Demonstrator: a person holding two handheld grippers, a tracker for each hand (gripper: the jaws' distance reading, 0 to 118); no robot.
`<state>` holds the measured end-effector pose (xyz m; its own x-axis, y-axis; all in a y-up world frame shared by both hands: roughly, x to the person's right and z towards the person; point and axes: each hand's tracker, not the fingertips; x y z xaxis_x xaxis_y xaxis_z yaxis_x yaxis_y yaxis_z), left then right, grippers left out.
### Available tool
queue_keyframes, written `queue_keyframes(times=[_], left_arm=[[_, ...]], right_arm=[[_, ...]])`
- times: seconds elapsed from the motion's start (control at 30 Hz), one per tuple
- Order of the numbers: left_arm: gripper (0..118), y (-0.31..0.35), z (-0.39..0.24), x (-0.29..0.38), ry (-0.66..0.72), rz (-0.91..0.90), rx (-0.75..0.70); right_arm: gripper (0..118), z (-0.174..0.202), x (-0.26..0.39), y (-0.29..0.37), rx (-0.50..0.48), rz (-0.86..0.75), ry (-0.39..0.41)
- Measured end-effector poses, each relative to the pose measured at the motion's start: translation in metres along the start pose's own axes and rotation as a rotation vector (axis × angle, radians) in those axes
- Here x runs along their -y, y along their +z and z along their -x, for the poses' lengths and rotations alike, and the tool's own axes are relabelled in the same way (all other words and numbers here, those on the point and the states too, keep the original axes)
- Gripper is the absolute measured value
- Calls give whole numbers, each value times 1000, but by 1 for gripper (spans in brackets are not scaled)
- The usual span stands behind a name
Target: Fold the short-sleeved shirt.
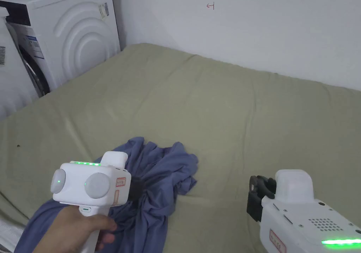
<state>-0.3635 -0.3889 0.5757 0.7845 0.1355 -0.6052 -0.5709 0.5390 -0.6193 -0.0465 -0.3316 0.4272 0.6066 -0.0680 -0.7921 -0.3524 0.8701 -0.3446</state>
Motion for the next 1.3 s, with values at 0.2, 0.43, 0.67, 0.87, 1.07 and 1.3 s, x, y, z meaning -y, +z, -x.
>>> queue_keyframes(times=[0.2, 0.43, 0.67, 0.87, 1.07, 1.3], left_arm=[[116, -46, -18, -10, -102, 24, -44], [113, -107, -9, 5, -135, 212, -257], [16, -74, -5, 7, -41, 72, -134], [16, -50, -41, 2, -27, -117, 34], [16, -35, -157, -33, -110, -159, 192], [16, 9, -355, -53, -284, -258, 486]], right_arm=[[11, -3, 7, -4, 4, 23, 19], [11, -14, 10, 0, 26, 31, 5], [11, -25, 13, 14, 44, 23, -27], [11, -46, 17, 42, 63, -2, -43], [11, -90, 25, 92, 148, -38, -95], [11, -157, 40, 161, 317, -71, -141]])
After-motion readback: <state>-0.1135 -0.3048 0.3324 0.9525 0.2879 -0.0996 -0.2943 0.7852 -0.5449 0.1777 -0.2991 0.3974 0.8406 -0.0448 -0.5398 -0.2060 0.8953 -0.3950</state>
